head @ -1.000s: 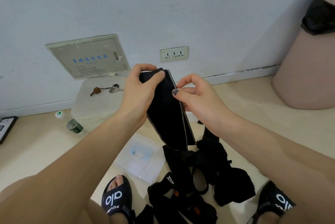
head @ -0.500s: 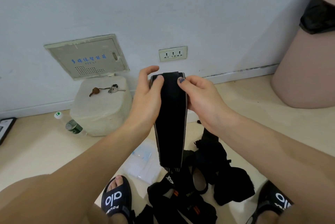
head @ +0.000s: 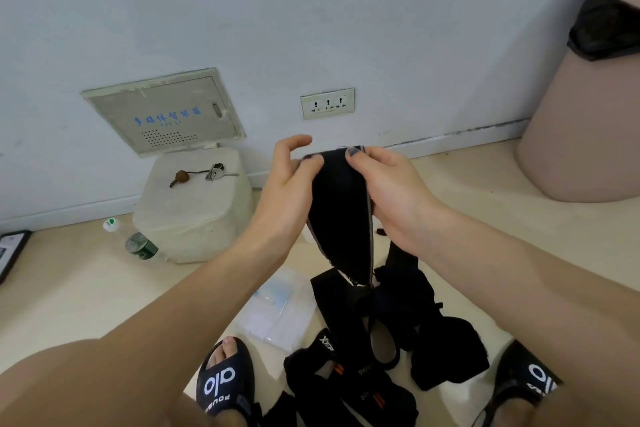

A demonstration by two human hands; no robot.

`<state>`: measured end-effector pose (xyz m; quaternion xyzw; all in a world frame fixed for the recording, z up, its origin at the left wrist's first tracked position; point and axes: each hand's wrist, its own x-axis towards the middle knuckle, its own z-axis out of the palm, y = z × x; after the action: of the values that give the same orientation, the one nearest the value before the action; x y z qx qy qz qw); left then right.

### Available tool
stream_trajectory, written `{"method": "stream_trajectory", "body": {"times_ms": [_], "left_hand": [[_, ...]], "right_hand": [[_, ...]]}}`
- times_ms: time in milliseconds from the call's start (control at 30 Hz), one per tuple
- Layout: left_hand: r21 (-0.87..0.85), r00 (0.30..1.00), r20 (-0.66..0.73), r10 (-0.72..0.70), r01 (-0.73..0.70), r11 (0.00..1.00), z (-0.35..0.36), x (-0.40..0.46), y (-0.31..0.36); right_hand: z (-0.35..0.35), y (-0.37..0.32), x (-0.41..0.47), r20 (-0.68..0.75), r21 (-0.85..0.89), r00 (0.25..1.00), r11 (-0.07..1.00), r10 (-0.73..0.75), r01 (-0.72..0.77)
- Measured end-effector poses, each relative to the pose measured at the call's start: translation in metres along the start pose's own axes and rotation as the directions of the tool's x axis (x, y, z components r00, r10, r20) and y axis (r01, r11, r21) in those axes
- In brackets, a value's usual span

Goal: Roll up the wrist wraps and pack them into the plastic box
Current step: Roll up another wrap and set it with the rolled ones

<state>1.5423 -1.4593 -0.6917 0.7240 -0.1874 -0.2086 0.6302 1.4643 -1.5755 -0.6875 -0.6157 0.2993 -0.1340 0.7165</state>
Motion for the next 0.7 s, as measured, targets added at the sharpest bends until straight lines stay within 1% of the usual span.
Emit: {"method": "stream_trajectory", "body": {"times_ms": [33, 100, 167, 233, 300, 367, 433, 567, 633, 700], "left_hand": [[0.020, 1.000, 0.024, 0.013, -0.014, 1.000, 0.001, -0.002, -0.003], [0.036, 0.999, 0.031, 0.033, -0.034, 0.999, 0.002, -0.002, -0.005], [-0.007, 0.999, 0.010, 0.034, -0.034, 0.999, 0.000, 0.000, -0.002], [-0.058, 1.000, -0.021, 0.005, -0.007, 0.998, -0.002, 0.003, 0.001], [-0.088, 0.997, -0.060, -0.046, 0.041, 0.995, -0.005, 0.005, 0.003], [-0.110, 0.993, -0.075, -0.096, 0.088, 0.990, -0.006, 0.006, 0.006], [-0.075, 0.992, -0.048, -0.117, 0.113, 0.991, -0.006, 0.006, 0.007], [0.035, 0.992, 0.098, -0.074, 0.071, 0.997, -0.004, -0.002, 0.001], [0.067, 0.982, 0.182, -0.046, 0.034, 0.997, -0.002, -0.008, -0.004], [0.087, 0.969, 0.241, -0.055, 0.035, 0.996, 0.000, -0.012, -0.010]], "right_hand": [[-0.003, -0.001, 0.002, -0.014, 0.024, 1.000, 0.999, 0.026, -0.026], [-0.008, 0.000, 0.004, 0.018, 0.037, 0.997, 0.997, 0.071, -0.072], [-0.008, 0.001, 0.001, 0.142, 0.012, 0.983, 0.993, 0.116, -0.118], [-0.005, 0.004, -0.004, 0.274, -0.060, 0.952, 0.991, 0.135, -0.123], [-0.004, 0.008, -0.006, 0.302, -0.098, 0.946, 0.991, 0.115, -0.089], [-0.004, 0.009, -0.005, 0.267, -0.090, 0.961, 0.995, 0.072, -0.050], [-0.006, 0.006, -0.002, 0.224, -0.042, 0.973, 0.998, 0.051, -0.042], [-0.016, -0.006, 0.004, 0.106, 0.135, 0.991, 0.987, 0.079, -0.093], [-0.020, -0.011, 0.008, 0.040, 0.190, 0.995, 0.977, 0.096, -0.102], [-0.024, -0.014, 0.012, -0.009, 0.238, 0.994, 0.966, 0.110, -0.104]]}}
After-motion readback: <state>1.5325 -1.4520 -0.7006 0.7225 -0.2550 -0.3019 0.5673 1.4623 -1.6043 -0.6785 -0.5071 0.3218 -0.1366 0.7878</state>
